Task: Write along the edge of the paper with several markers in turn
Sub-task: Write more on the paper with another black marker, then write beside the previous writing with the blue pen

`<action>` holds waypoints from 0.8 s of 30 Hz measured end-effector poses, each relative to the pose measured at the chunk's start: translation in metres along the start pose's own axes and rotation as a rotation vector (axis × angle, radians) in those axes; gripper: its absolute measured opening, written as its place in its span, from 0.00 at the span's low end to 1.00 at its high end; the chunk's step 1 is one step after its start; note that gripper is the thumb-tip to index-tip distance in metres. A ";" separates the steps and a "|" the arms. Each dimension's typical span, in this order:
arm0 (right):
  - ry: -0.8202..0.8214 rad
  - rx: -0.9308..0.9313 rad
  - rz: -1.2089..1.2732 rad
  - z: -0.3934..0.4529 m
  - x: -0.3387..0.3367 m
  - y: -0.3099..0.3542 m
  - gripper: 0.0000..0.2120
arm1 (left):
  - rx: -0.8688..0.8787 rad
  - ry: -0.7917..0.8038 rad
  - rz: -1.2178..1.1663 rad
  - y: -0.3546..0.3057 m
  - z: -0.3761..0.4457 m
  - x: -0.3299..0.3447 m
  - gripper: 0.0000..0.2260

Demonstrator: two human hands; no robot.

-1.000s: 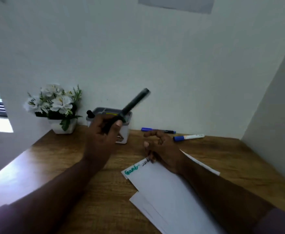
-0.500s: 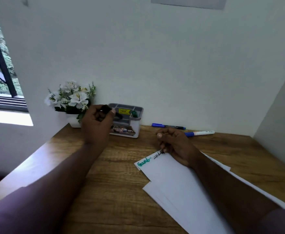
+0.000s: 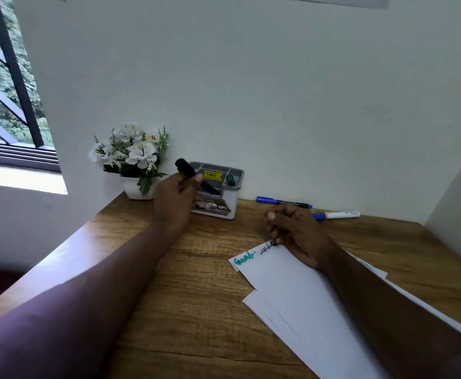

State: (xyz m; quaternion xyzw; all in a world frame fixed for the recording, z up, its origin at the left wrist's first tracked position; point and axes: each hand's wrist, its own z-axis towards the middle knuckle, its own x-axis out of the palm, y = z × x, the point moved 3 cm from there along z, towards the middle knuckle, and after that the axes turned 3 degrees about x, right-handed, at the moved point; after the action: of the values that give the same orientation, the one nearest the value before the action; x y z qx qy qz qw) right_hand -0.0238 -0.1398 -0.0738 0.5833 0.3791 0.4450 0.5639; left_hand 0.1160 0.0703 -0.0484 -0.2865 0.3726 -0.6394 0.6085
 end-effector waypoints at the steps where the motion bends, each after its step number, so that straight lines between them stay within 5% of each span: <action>1: 0.001 -0.001 -0.006 0.000 0.000 0.000 0.04 | -0.023 0.021 0.025 0.007 0.002 0.004 0.10; 9: 0.006 0.002 -0.009 0.001 -0.001 0.000 0.04 | 0.020 -0.109 0.060 0.009 0.009 0.007 0.25; 12: 0.002 0.004 -0.003 0.001 -0.001 -0.001 0.04 | 0.070 -0.107 0.057 0.004 0.003 0.004 0.19; 18: 0.007 0.002 -0.008 0.001 0.000 -0.001 0.03 | 0.269 0.541 0.606 0.010 -0.019 0.038 0.12; 24: 0.023 -0.076 -0.071 -0.002 0.007 0.001 0.02 | 0.334 0.648 0.630 0.000 -0.027 0.064 0.13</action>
State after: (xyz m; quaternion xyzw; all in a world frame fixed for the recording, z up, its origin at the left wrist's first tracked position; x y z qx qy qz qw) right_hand -0.0237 -0.1325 -0.0720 0.5424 0.3887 0.4452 0.5970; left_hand 0.0877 0.0103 -0.0686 0.1560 0.5039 -0.5315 0.6628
